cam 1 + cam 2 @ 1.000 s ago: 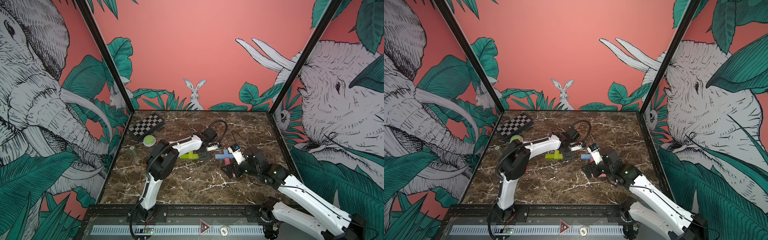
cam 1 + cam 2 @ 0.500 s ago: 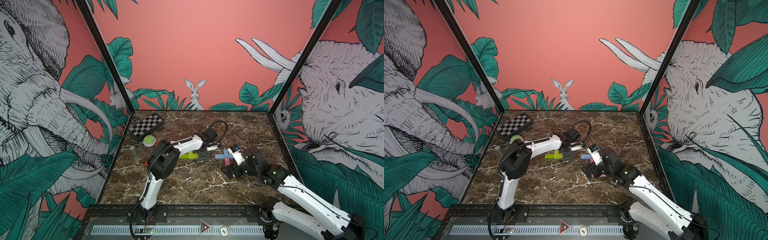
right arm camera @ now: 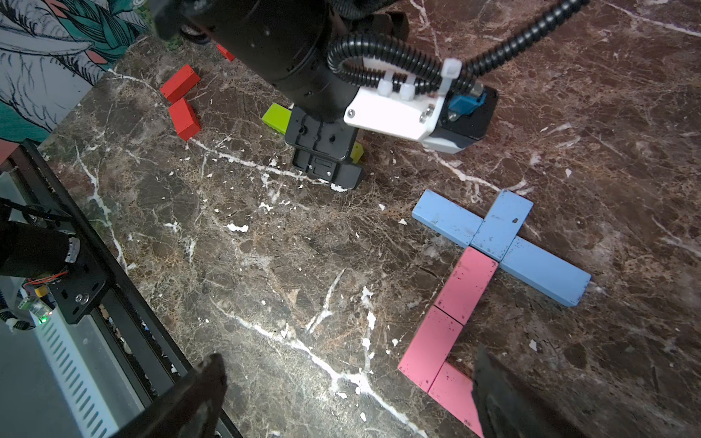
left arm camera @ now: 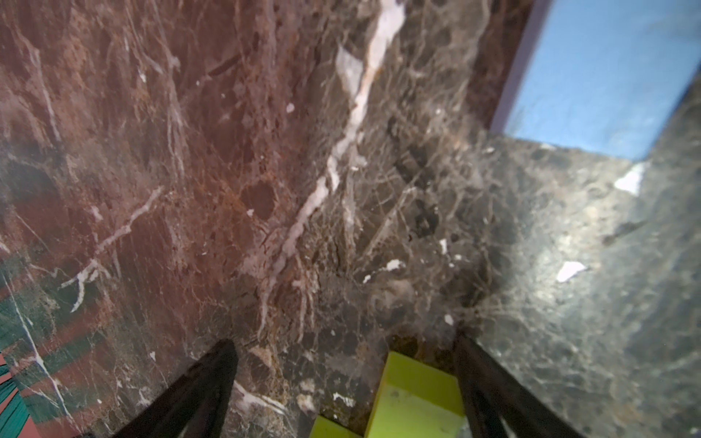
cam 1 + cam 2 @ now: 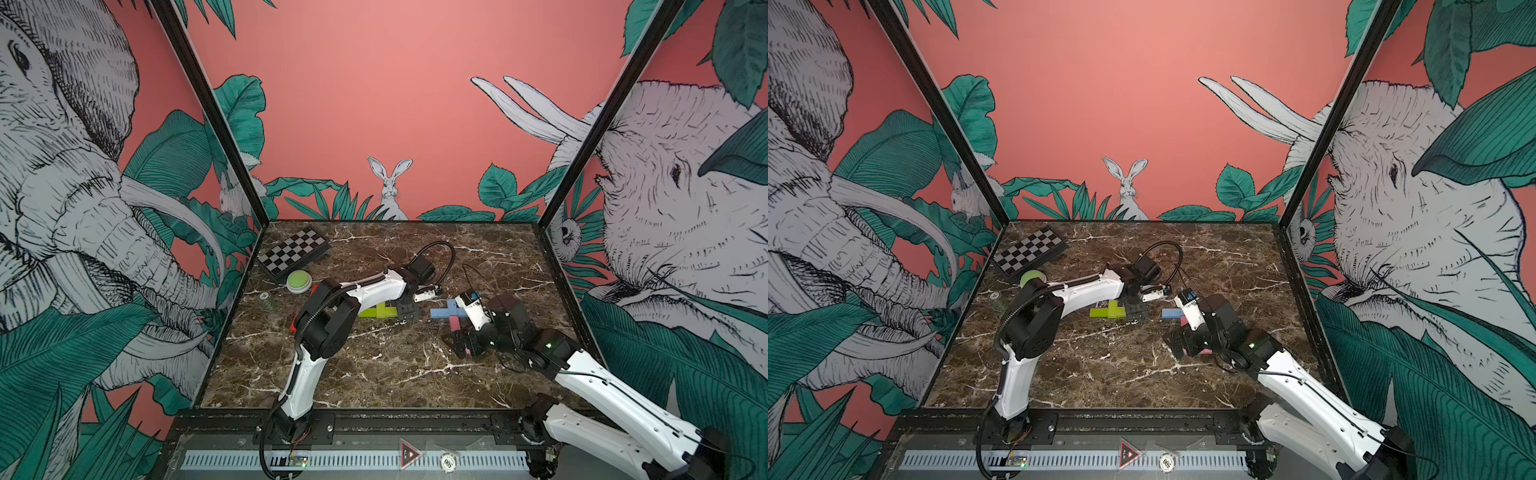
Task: Assemble the letter t with building blocks
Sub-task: Adjust the building block at the center of the board, then pick up the building block from the center of the board.
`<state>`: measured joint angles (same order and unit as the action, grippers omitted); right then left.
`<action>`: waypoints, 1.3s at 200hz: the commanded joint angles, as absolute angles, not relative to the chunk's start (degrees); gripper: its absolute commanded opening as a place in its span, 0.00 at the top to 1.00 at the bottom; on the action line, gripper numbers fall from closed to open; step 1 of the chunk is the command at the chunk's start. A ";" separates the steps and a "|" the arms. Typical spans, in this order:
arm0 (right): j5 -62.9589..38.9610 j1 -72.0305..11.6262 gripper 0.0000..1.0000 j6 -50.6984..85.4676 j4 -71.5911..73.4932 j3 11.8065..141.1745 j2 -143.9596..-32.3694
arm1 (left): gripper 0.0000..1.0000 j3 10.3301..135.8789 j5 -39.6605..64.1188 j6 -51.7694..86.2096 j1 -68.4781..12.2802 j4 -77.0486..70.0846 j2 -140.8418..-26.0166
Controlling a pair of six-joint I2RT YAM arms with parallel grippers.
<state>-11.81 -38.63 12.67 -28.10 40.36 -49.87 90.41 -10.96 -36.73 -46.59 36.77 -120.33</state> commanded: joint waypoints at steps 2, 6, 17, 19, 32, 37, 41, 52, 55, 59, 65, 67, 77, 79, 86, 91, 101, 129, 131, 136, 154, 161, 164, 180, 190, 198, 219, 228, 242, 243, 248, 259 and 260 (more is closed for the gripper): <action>-11.90 -38.54 0.01 12.73 -27.08 39.81 -49.66 | 0.07 92.67 -10.00 -35.28 -46.77 36.41 -116.63; -11.91 -38.58 0.01 12.74 -27.01 39.81 -49.66 | 0.07 92.80 -10.17 -35.04 -46.76 36.37 -116.32; -11.91 -38.58 0.01 12.71 -26.89 39.81 -49.60 | 0.07 93.34 -10.92 -34.31 -46.78 36.38 -115.55; -12.01 -38.58 0.02 12.74 -26.89 39.86 -49.58 | 0.06 93.52 -11.04 -34.11 -46.76 36.34 -115.37; -11.93 -38.58 0.01 12.81 -26.89 40.00 -49.57 | 0.05 94.32 -12.08 -32.43 -46.68 36.50 -114.35; -11.93 -38.59 0.01 12.83 -26.92 39.99 -49.49 | 0.05 94.72 -12.42 -31.65 -46.61 36.64 -113.88; -11.91 -38.58 0.01 12.81 -26.94 39.99 -49.48 | 0.05 94.97 -12.78 -31.11 -46.44 36.85 -113.54; -11.81 -38.63 0.02 12.88 -27.06 40.08 -49.40 | 0.05 95.37 -13.54 -29.37 -46.11 37.42 -112.35; -11.83 -38.57 0.02 12.85 -27.04 40.12 -49.40 | 0.05 95.38 -13.66 -28.86 -46.00 37.39 -111.90; -11.74 -38.56 0.01 12.88 -27.01 40.09 -49.32 | 0.04 95.30 -14.01 -28.19 -45.77 37.42 -111.27; -11.66 -38.56 0.01 12.86 -27.12 40.16 -49.23 | 0.04 95.00 -14.23 -27.11 -45.46 37.38 -110.16; -11.66 -38.58 0.02 12.84 -27.17 40.16 -49.22 | 0.04 94.83 -14.24 -26.73 -45.31 37.31 -109.78; -11.54 -38.58 0.01 12.83 -27.25 40.17 -49.00 | 0.03 93.56 -14.22 -25.00 -44.35 36.82 -107.61; -11.52 -38.58 0.01 12.81 -27.27 40.14 -48.97 | 0.03 93.31 -14.30 -24.51 -44.13 36.76 -107.19; -11.59 -38.56 0.01 12.75 -27.25 40.18 -48.80 | 0.03 92.29 -14.24 -22.96 -43.28 36.66 -105.34; -11.56 -38.58 0.01 12.83 -27.25 40.17 -48.65 | 0.03 91.65 -14.05 -21.84 -42.66 36.80 -104.06; -11.65 -38.58 0.01 12.87 -27.25 40.17 -48.57 | 0.04 90.00 -13.41 -19.19 -40.96 37.30 -101.28; -11.91 -38.59 0.01 12.79 -27.00 40.17 -48.33 | 0.05 82.68 -12.04 -12.78 -33.77 38.19 -92.60; -11.90 -38.59 0.01 12.82 -26.92 40.10 -48.34 | 0.05 82.22 -12.15 -12.33 -33.25 38.49 -91.88; -12.06 -38.58 0.01 12.77 -26.77 40.08 -48.34 | 0.05 81.54 -12.34 -11.27 -31.81 39.62 -90.89; -12.51 -38.50 0.01 12.64 -26.23 40.03 -48.62 | 0.06 79.81 -12.04 -7.75 -26.58 44.18 -88.86; -12.57 -38.58 0.01 12.56 -26.13 40.11 -48.69 | 0.08 79.17 -11.28 -6.70 -24.68 45.39 -88.44; -12.58 -38.58 0.01 12.57 -26.15 40.08 -48.74 | 0.08 78.82 -11.14 -6.32 -23.82 45.91 -88.28; -12.86 -38.58 0.01 12.33 -26.13 40.18 -48.78 | 0.10 78.42 -12.18 -4.49 -20.49 48.87 -88.52; -13.04 -38.54 0.02 12.38 -26.13 40.16 -48.70 | 0.10 78.41 -12.44 -3.90 -18.73 50.50 -89.21; -13.18 -38.54 0.02 12.36 -26.17 40.08 -48.54 | 0.10 78.48 -12.26 -3.57 -17.20 51.60 -89.96; -13.36 -38.58 0.01 12.32 -25.93 39.70 -48.09 | 0.11 79.70 -13.16 -3.68 -14.49 55.13 -92.84; -13.22 -38.58 0.02 12.37 -25.76 39.55 -47.99 | 0.12 80.38 -13.51 -3.75 -13.69 56.78 -94.40; -13.09 -38.54 0.01 12.50 -25.64 39.44 -48.12 | 0.14 81.20 -13.62 -3.95 -12.45 58.47 -96.61; -13.05 -38.56 0.02 12.49 -25.65 39.41 -48.14 | 0.14 81.25 -13.62 -3.95 -12.38 58.50 -96.74; -13.16 -38.57 0.01 12.56 -25.63 39.40 -48.23 | 0.14 81.37 -13.47 -4.04 -12.03 58.76 -97.41; -13.44 -38.52 0.01 12.53 -25.49 39.47 -48.51 | 0.15 81.41 -13.10 -4.30 -11.53 58.79 -98.53; -13.44 -38.55 0.01 12.55 -25.49 39.47 -48.56 | 0.16 81.40 -13.05 -4.30 -11.48 58.80 -98.71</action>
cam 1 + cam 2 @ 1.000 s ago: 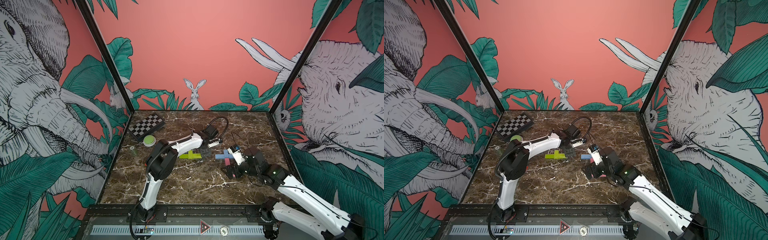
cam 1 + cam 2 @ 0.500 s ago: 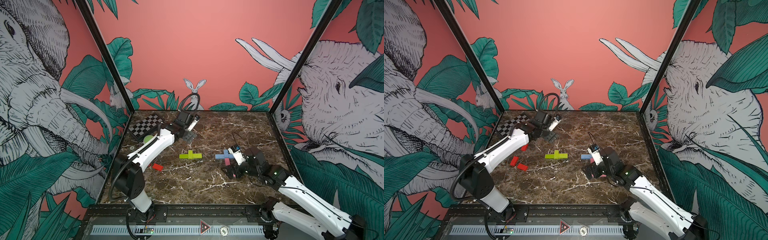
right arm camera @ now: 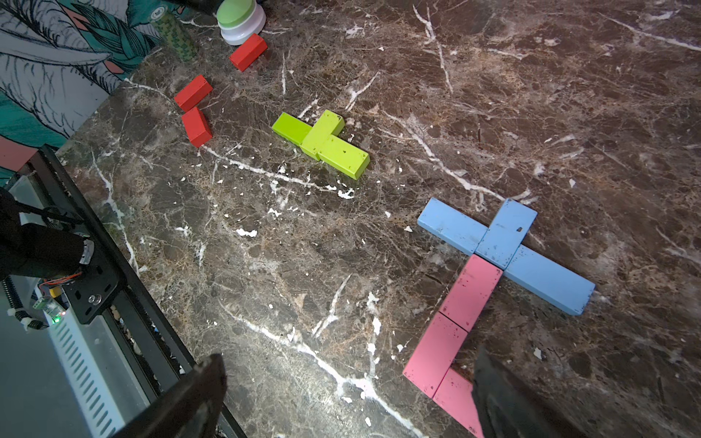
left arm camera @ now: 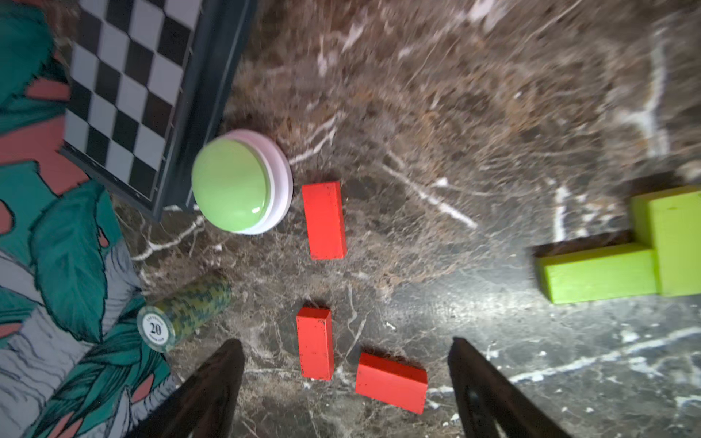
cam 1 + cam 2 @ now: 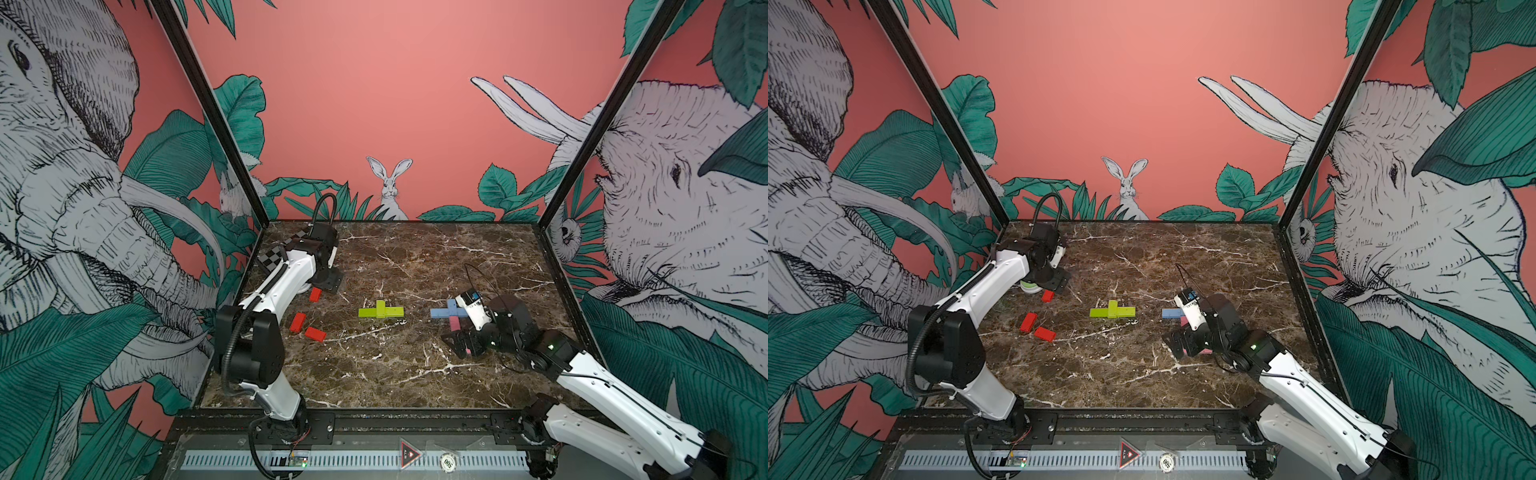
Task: Assemble the letter t with building blocks
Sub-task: Pick up the building block from the center of the board.
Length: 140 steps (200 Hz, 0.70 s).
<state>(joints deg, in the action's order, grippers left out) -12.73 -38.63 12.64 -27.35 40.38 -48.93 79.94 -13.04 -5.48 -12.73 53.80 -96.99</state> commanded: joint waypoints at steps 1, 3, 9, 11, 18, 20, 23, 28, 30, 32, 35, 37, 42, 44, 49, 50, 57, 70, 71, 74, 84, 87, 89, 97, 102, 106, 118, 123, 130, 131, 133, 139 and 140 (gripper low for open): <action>-13.49 -38.52 0.01 12.51 -25.49 39.46 -48.58 | 0.16 81.44 -13.03 -4.31 -11.50 58.75 -98.79; -13.61 -38.59 0.01 12.49 -25.49 39.46 -48.66 | 0.16 81.39 -13.01 -4.31 -11.33 58.78 -99.08; -13.78 -38.45 0.01 12.50 -25.49 39.55 -48.84 | 0.17 81.62 -12.86 -4.38 -11.13 58.82 -99.80; -13.79 -38.55 0.02 12.49 -25.49 39.55 -48.90 | 0.17 81.62 -12.77 -4.39 -11.02 58.87 -100.07; -13.83 -38.58 0.01 12.52 -25.64 39.66 -49.04 | 0.17 81.90 -12.30 -4.62 -10.75 58.87 -100.83; -13.85 -38.58 0.01 12.51 -25.59 39.64 -49.11 | 0.18 81.98 -12.17 -4.58 -10.66 58.82 -101.04; -13.86 -38.58 0.01 12.43 -25.61 39.64 -49.13 | 0.18 82.06 -11.95 -4.65 -10.55 58.76 -101.36; -13.81 -38.58 0.01 12.46 -25.59 39.64 -49.13 | 0.19 82.19 -11.55 -4.65 -10.40 58.58 -101.85; -13.80 -38.54 0.01 12.41 -25.62 39.64 -49.22 | 0.19 82.29 -11.35 -4.63 -10.29 58.55 -102.02; -13.87 -38.57 0.01 12.46 -25.59 39.64 -49.15 | 0.20 82.27 -11.16 -4.59 -10.24 58.47 -102.14; -13.84 -38.58 0.01 12.46 -25.58 39.68 -49.20 | 0.20 82.39 -10.89 -4.57 -10.14 58.42 -102.45; -13.85 -38.58 0.02 12.47 -25.60 39.61 -49.15 | 0.21 82.43 -10.65 -4.44 -10.05 58.40 -102.58; -13.80 -38.58 0.02 12.40 -25.60 39.64 -49.13 | 0.22 82.61 -10.39 -4.13 -9.87 58.21 -103.12; -13.73 -38.58 0.01 12.42 -25.58 39.64 -49.13 | 0.23 82.66 -10.46 -3.95 -9.78 58.19 -103.34; -13.72 -38.53 0.01 12.47 -25.60 39.64 -49.13 | 0.26 82.91 -10.70 -3.35 -9.48 58.26 -103.84; -13.72 -38.56 0.01 12.43 -25.63 39.64 -49.13 | 0.26 82.98 -10.75 -3.26 -9.44 58.22 -103.95; -13.69 -38.58 0.02 12.49 -25.66 39.64 -49.11 | 0.28 83.42 -10.65 -2.65 -8.93 58.64 -104.97; -13.70 -38.58 0.01 12.52 -25.66 39.54 -49.02 | 0.29 83.76 -11.04 -1.96 -8.37 58.73 -106.13; -13.71 -38.63 0.01 12.50 -25.66 39.59 -49.03 | 0.29 83.71 -11.06 -1.86 -8.36 58.68 -106.24; -13.68 -38.55 0.01 12.54 -25.72 39.56 -48.96 | 0.29 83.63 -11.19 -1.72 -8.16 58.49 -106.40; -13.78 -38.58 0.01 12.55 -25.76 39.55 -48.96 | 0.30 83.42 -11.42 -1.43 -7.83 57.79 -106.68; -13.71 -38.59 0.01 12.57 -25.82 39.55 -48.96 | 0.30 83.33 -11.43 -1.43 -7.67 57.63 -106.84; -13.67 -38.59 0.01 12.52 -25.81 39.55 -49.00 | 0.30 83.32 -11.36 -1.46 -7.59 57.43 -106.80; -13.68 -38.51 0.01 12.60 -25.69 39.55 -49.04 | 0.31 83.32 -11.19 -1.34 -7.29 56.91 -107.10; -13.69 -38.58 0.02 12.65 -25.75 39.55 -49.04 | 0.31 83.36 -11.05 -1.23 -7.09 56.66 -107.29; -13.68 -38.58 0.01 12.51 -25.75 39.55 -49.09 | 0.31 83.48 -10.88 -1.19 -6.98 56.47 -107.51; -13.64 -38.57 0.02 12.59 -25.63 39.60 -49.29 | 0.32 84.21 -9.88 -1.14 -6.73 56.73 -108.63; -13.69 -38.57 0.01 12.50 -25.52 39.55 -49.43 | 0.32 84.43 -9.56 -1.11 -6.77 56.76 -109.06; -13.57 -38.53 0.02 12.61 -25.49 39.62 -49.62 | 0.33 84.69 -9.25 -1.07 -6.64 56.67 -109.68; -13.60 -38.51 0.01 12.55 -25.53 39.63 -49.64 | 0.33 84.71 -9.19 -1.11 -6.66 56.68 -109.82; -13.59 -38.52 0.01 12.50 -25.50 39.64 -49.70 | 0.34 84.72 -9.11 -1.11 -6.65 56.62 -109.96; -13.55 -38.56 0.01 12.50 -25.50 39.66 -49.83 | 0.34 84.85 -8.93 -1.07 -6.62 56.52 -110.32; -13.54 -38.57 0.02 12.49 -25.45 39.69 -49.88 | 0.34 84.88 -8.90 -1.06 -6.61 56.52 -110.40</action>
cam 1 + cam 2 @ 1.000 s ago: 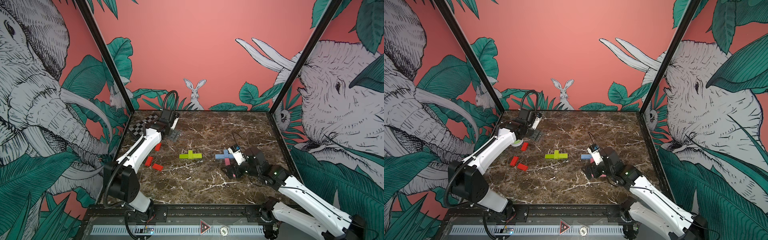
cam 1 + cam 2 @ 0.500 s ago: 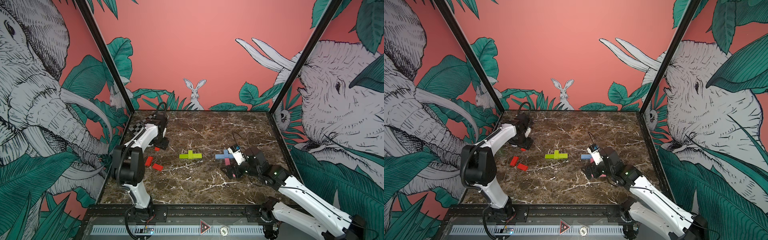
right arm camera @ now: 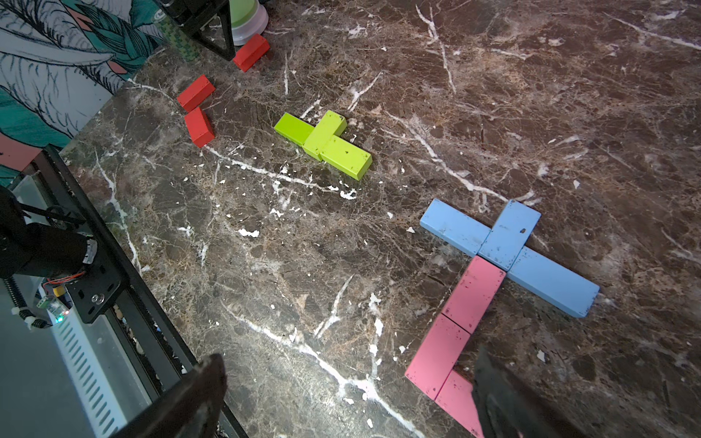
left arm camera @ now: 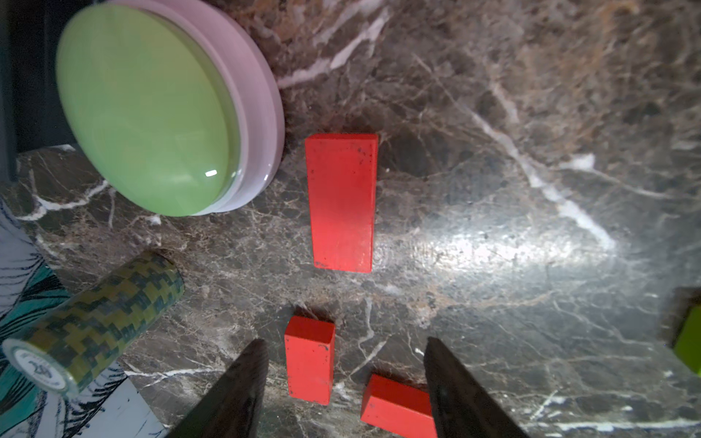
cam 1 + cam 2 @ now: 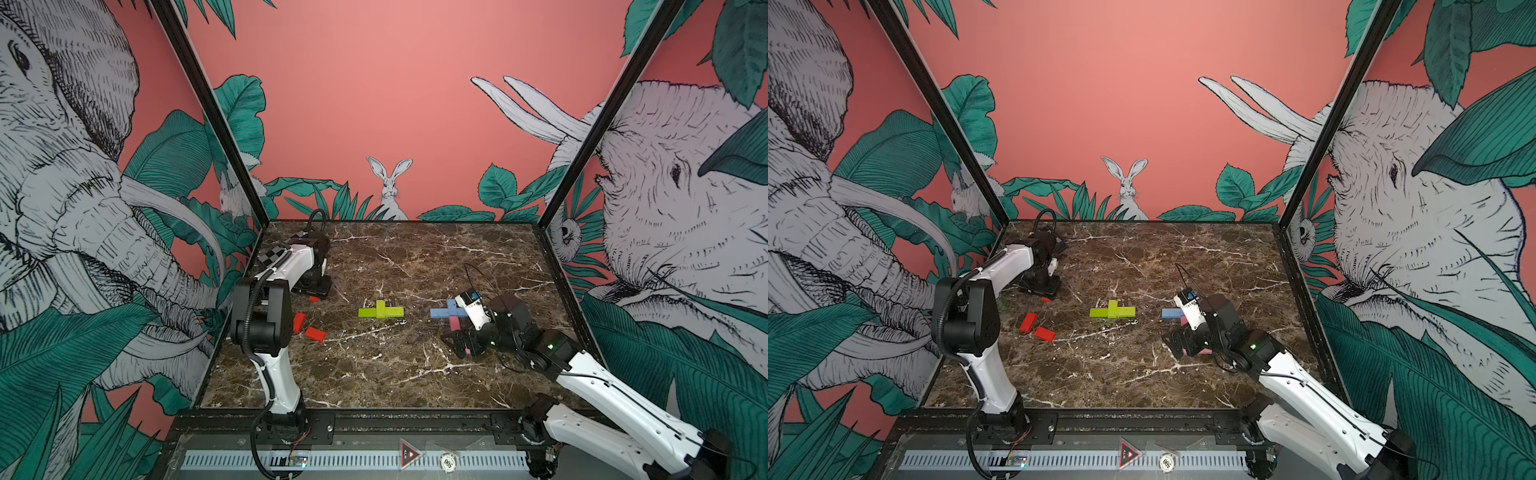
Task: Assemble the letter t with building blocks
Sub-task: Pick up the building block from the center of the board.
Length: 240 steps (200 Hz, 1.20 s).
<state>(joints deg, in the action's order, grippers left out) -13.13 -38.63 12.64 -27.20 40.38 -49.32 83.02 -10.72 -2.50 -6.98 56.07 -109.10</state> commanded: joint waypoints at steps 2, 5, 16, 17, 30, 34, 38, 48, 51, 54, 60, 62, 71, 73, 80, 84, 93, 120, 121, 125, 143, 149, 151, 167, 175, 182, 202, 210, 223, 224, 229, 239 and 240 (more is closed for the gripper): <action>-13.58 -38.58 0.01 12.57 -25.46 39.72 -49.84 | 0.34 84.94 -8.84 -1.06 -6.60 56.43 -110.59; -13.62 -38.50 0.01 12.56 -25.45 39.74 -49.91 | 0.35 85.03 -8.75 -0.98 -6.59 56.39 -110.73; -13.67 -38.58 0.01 12.59 -25.51 39.74 -50.08 | 0.38 85.20 -8.02 -0.63 -6.26 56.27 -111.51; -13.73 -38.58 0.01 12.58 -25.50 39.73 -50.09 | 0.38 85.23 -7.92 -0.58 -6.21 56.26 -111.57; -13.73 -38.59 0.02 12.53 -25.49 39.76 -50.10 | 0.39 85.51 -7.62 -0.41 -5.97 56.03 -112.43; -13.70 -38.53 0.01 12.52 -25.47 39.66 -50.10 | 0.39 85.59 -7.63 -0.32 -5.89 55.98 -112.62; -13.77 -38.58 0.01 12.53 -25.49 39.63 -50.10 | 0.39 85.65 -7.72 -0.18 -5.85 55.91 -112.90; -13.79 -38.58 0.01 12.53 -25.50 39.59 -50.01 | 0.41 85.86 -7.56 0.08 -5.65 55.81 -113.45; -13.80 -38.54 0.01 12.49 -25.49 39.59 -50.01 | 0.41 85.93 -7.48 0.17 -5.63 55.81 -113.61; -13.80 -38.58 0.01 12.48 -25.53 39.61 -50.01 | 0.42 86.02 -7.47 0.24 -5.57 55.69 -113.76; -13.71 -38.54 0.01 12.52 -25.63 39.55 -49.92 | 0.43 86.13 -7.47 0.39 -5.54 55.67 -113.95; -13.67 -38.55 0.01 12.54 -25.59 39.55 -49.92 | 0.43 86.20 -7.47 0.40 -5.54 55.64 -114.03; -13.70 -38.57 0.02 12.53 -25.60 39.56 -49.83 | 0.44 86.27 -7.71 0.45 -5.52 55.50 -114.30; -13.67 -38.49 0.02 12.54 -25.54 39.60 -49.86 | 0.44 86.37 -7.79 0.44 -5.51 55.49 -114.38; -13.67 -38.63 0.01 12.52 -25.57 39.55 -49.78 | 0.45 86.48 -8.06 0.55 -5.42 55.54 -114.58; -13.69 -38.58 0.01 12.56 -25.58 39.58 -49.75 | 0.45 86.57 -8.21 0.67 -5.50 55.51 -114.67; -13.65 -38.58 0.01 12.55 -25.61 39.62 -49.75 | 0.46 86.57 -8.35 0.75 -5.38 55.35 -114.86; -13.69 -38.54 0.01 12.54 -25.49 39.38 -49.83 | 0.49 86.66 -8.90 0.92 -5.23 55.28 -115.74; -13.66 -38.56 0.01 12.55 -25.49 39.42 -49.83 | 0.49 86.66 -8.98 0.94 -5.21 55.19 -115.79; -13.68 -38.58 0.01 12.55 -25.49 39.38 -49.90 | 0.50 86.57 -9.09 1.11 -5.26 55.13 -115.88; -13.78 -38.58 0.01 12.52 -25.41 39.42 -50.01 | 0.51 86.55 -9.32 1.45 -5.24 54.52 -116.10; -13.73 -38.53 0.01 12.50 -25.42 39.38 -50.02 | 0.51 86.62 -9.32 1.53 -5.20 54.49 -116.27; -13.78 -38.50 0.01 12.55 -25.45 39.40 -50.01 | 0.52 86.65 -9.36 1.57 -5.19 54.45 -116.28; -13.54 -38.58 0.02 12.50 -25.49 39.38 -50.01 | 0.54 86.92 -9.40 1.63 -5.22 54.40 -116.62; -13.45 -38.58 0.01 12.50 -25.66 39.28 -50.01 | 0.55 86.95 -9.47 1.69 -5.21 54.45 -116.80; -13.49 -38.58 0.01 12.49 -25.66 39.36 -50.01 | 0.56 86.85 -9.57 1.76 -5.19 54.34 -116.81; -13.43 -38.56 0.02 12.52 -25.71 39.29 -49.92 | 0.60 86.58 -10.09 1.76 -5.14 54.10 -117.06; -13.39 -38.59 0.02 12.51 -25.76 39.31 -49.84 | 0.62 86.44 -10.02 1.77 -5.19 53.90 -117.22; -13.42 -38.58 0.01 12.57 -25.73 39.28 -49.75 | 0.64 86.10 -10.10 1.70 -5.19 53.44 -117.25; -13.43 -38.58 0.01 12.53 -25.74 39.24 -49.75 | 0.65 86.12 -10.10 1.70 -5.19 53.44 -117.25; -13.41 -38.58 0.01 12.55 -25.77 39.29 -49.75 | 0.66 85.96 -10.19 1.73 -5.19 53.45 -117.25; -13.37 -38.58 0.01 12.51 -25.75 39.34 -49.83 | 0.67 85.74 -10.20 1.74 -5.19 53.36 -117.20; -13.41 -38.58 0.01 12.50 -25.71 39.31 -49.83 | 0.67 85.72 -10.15 1.75 -5.19 53.36 -117.18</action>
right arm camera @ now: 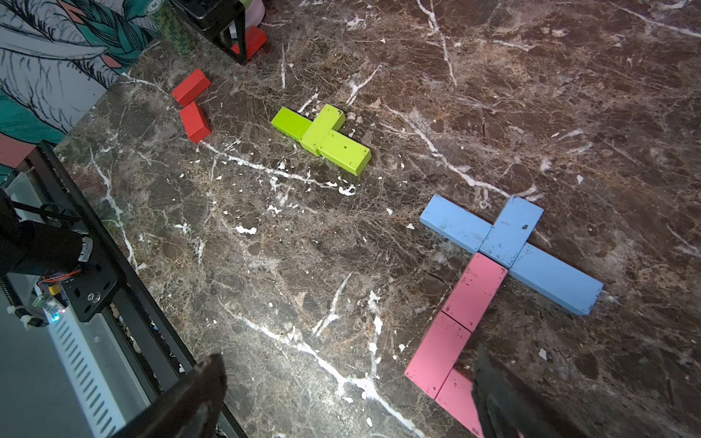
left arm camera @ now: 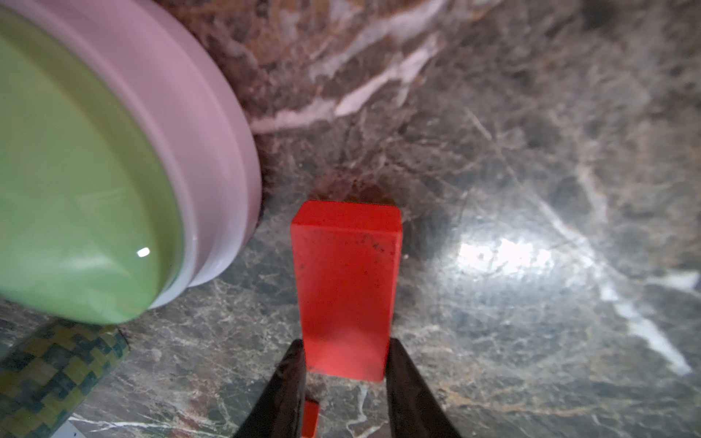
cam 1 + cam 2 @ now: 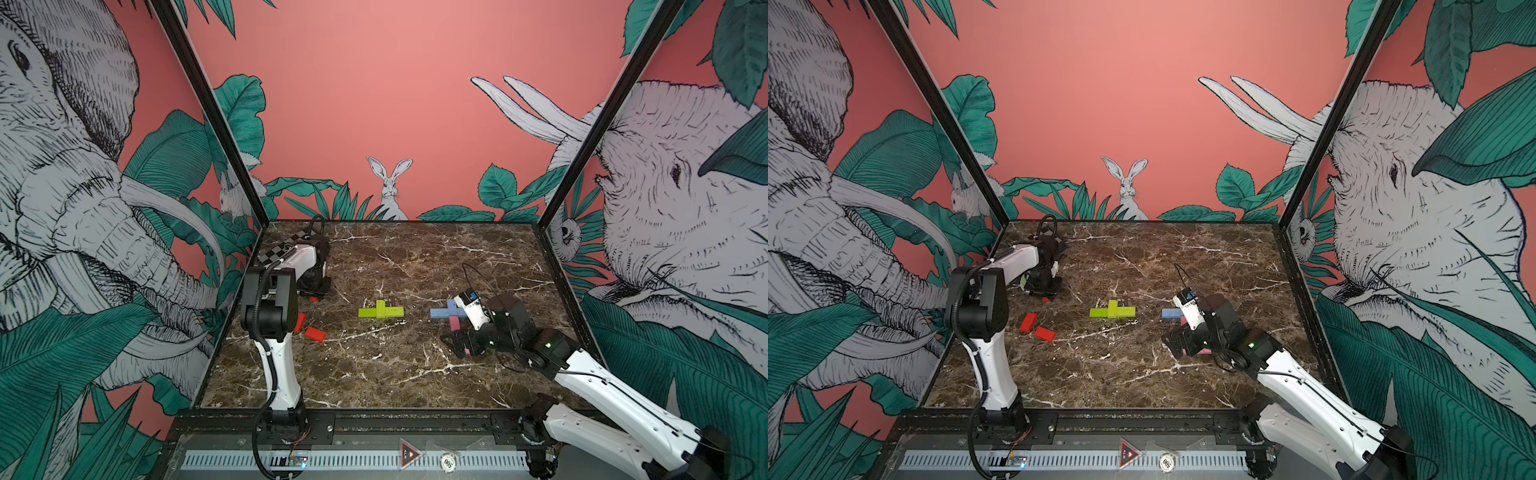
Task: Assemble the letter t with building blocks
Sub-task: Pick up the building block from the center of the board, then assemble the building block at the center of the board.
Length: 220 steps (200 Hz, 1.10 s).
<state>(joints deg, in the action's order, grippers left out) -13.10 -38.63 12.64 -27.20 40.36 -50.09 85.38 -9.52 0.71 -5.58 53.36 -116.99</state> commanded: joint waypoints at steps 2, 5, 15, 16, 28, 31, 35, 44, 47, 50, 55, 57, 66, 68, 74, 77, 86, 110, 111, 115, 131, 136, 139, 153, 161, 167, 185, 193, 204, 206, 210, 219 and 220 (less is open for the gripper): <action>-13.39 -38.58 0.01 12.55 -25.72 39.29 -49.83 | 0.68 85.70 -10.12 1.78 -5.19 53.29 -117.12; -13.39 -38.58 0.02 12.59 -25.70 39.29 -49.84 | 0.68 85.62 -10.11 1.77 -5.19 53.26 -117.03; -13.45 -38.54 0.01 12.57 -25.73 39.29 -49.91 | 0.70 85.28 -10.02 1.86 -5.19 53.11 -116.62; -13.45 -38.56 0.01 12.61 -25.70 39.29 -49.92 | 0.71 85.27 -10.02 1.90 -5.19 53.10 -116.58; -13.39 -38.54 0.02 12.65 -25.70 39.29 -50.01 | 0.74 84.79 -9.76 1.58 -5.19 52.76 -115.82; -13.40 -38.58 0.01 12.66 -25.70 39.30 -50.01 | 0.75 84.67 -9.69 1.57 -5.19 52.81 -115.64; -13.44 -38.58 0.01 12.65 -25.72 39.29 -50.04 | 0.76 84.49 -9.60 1.63 -5.19 52.74 -115.31; -13.38 -38.53 0.01 12.62 -25.58 39.29 -50.10 | 0.78 83.85 -9.15 1.82 -5.18 52.31 -114.59; -13.36 -38.54 0.01 12.65 -25.59 39.33 -50.10 | 0.78 83.53 -8.92 1.95 -5.18 52.16 -114.22; -13.33 -38.58 0.01 12.62 -25.57 39.29 -50.16 | 0.79 83.21 -8.81 2.01 -5.19 51.94 -113.85; -13.34 -38.59 0.01 12.61 -25.48 39.39 -50.18 | 0.79 82.70 -8.54 2.32 -5.19 51.50 -113.24; -13.31 -38.54 0.01 12.65 -25.49 39.38 -50.19 | 0.79 82.40 -8.35 2.47 -5.19 51.28 -112.93; -13.35 -38.58 0.01 12.66 -25.49 39.47 -50.27 | 0.80 81.31 -7.65 3.13 -5.19 50.54 -111.45; -13.29 -38.56 0.01 12.70 -25.44 39.46 -50.27 | 0.80 81.02 -7.54 3.33 -5.19 50.36 -111.14; -13.38 -38.58 0.01 12.84 -25.38 39.55 -50.36 | 0.81 80.18 -7.12 4.19 -5.26 49.84 -110.00; -13.43 -38.58 0.01 13.02 -25.28 39.55 -50.36 | 0.81 79.66 -6.90 4.62 -5.27 49.49 -109.39; -13.50 -38.58 0.01 13.32 -24.83 39.55 -50.45 | 0.81 77.91 -6.05 6.07 -5.44 48.50 -107.36; -13.11 -38.58 0.01 13.58 -24.79 39.98 -50.89 | 0.81 73.61 -4.39 9.37 -6.56 46.07 -100.76; -13.10 -38.58 0.01 13.56 -24.79 39.99 -50.89 | 0.81 73.46 -4.35 9.43 -6.62 46.06 -100.48; -13.09 -38.57 0.01 13.55 -24.79 40.08 -50.97 | 0.81 73.10 -4.11 9.91 -7.03 46.06 -99.51; -13.07 -38.59 0.01 13.61 -24.49 40.13 -51.15 | 0.81 71.84 -3.93 11.11 -8.77 46.90 -95.85; -13.09 -38.58 0.02 13.78 -24.38 40.15 -51.23 | 0.81 71.60 -4.14 11.68 -9.47 47.48 -94.88; -13.05 -38.58 0.01 13.82 -24.35 40.11 -51.28 | 0.81 71.45 -4.18 11.93 -9.79 47.87 -94.39; -13.30 -38.59 0.01 14.11 -23.85 40.17 -51.65 | 0.81 70.69 -4.59 13.10 -12.44 48.74 -91.93; -13.37 -38.59 0.01 14.23 -23.67 40.17 -51.89 | 0.81 70.15 -4.75 13.89 -13.92 49.15 -90.72; -13.39 -38.58 0.01 14.39 -23.58 40.32 -52.09 | 0.81 69.77 -4.75 14.56 -14.94 49.37 -89.97; -13.30 -38.58 0.01 14.61 -23.64 40.58 -52.69 | 0.81 68.44 -5.49 16.82 -18.31 49.92 -87.66; -13.14 -38.50 0.01 14.70 -23.64 40.61 -52.76 | 0.81 67.55 -5.48 18.02 -19.69 49.83 -86.56; -12.76 -38.56 0.01 14.89 -23.74 40.61 -52.82 | 0.81 66.22 -4.93 19.87 -21.54 49.51 -85.27; -12.66 -38.58 0.01 14.93 -23.73 40.61 -52.89 | 0.81 65.99 -4.84 20.22 -21.84 49.49 -85.04; -12.50 -38.58 0.01 14.98 -23.79 40.59 -52.91 | 0.81 65.55 -4.79 20.98 -22.44 49.57 -84.72; -12.34 -38.58 0.01 15.07 -23.84 40.68 -52.91 | 0.81 64.81 -5.46 22.76 -23.86 50.21 -83.68; -12.32 -38.58 0.01 15.09 -23.87 40.64 -52.95 | 0.81 64.75 -5.54 22.98 -24.02 50.24 -83.59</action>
<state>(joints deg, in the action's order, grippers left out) -12.93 -38.63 14.20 -25.50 40.36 -52.93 67.05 -4.93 16.40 -21.34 47.94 -87.11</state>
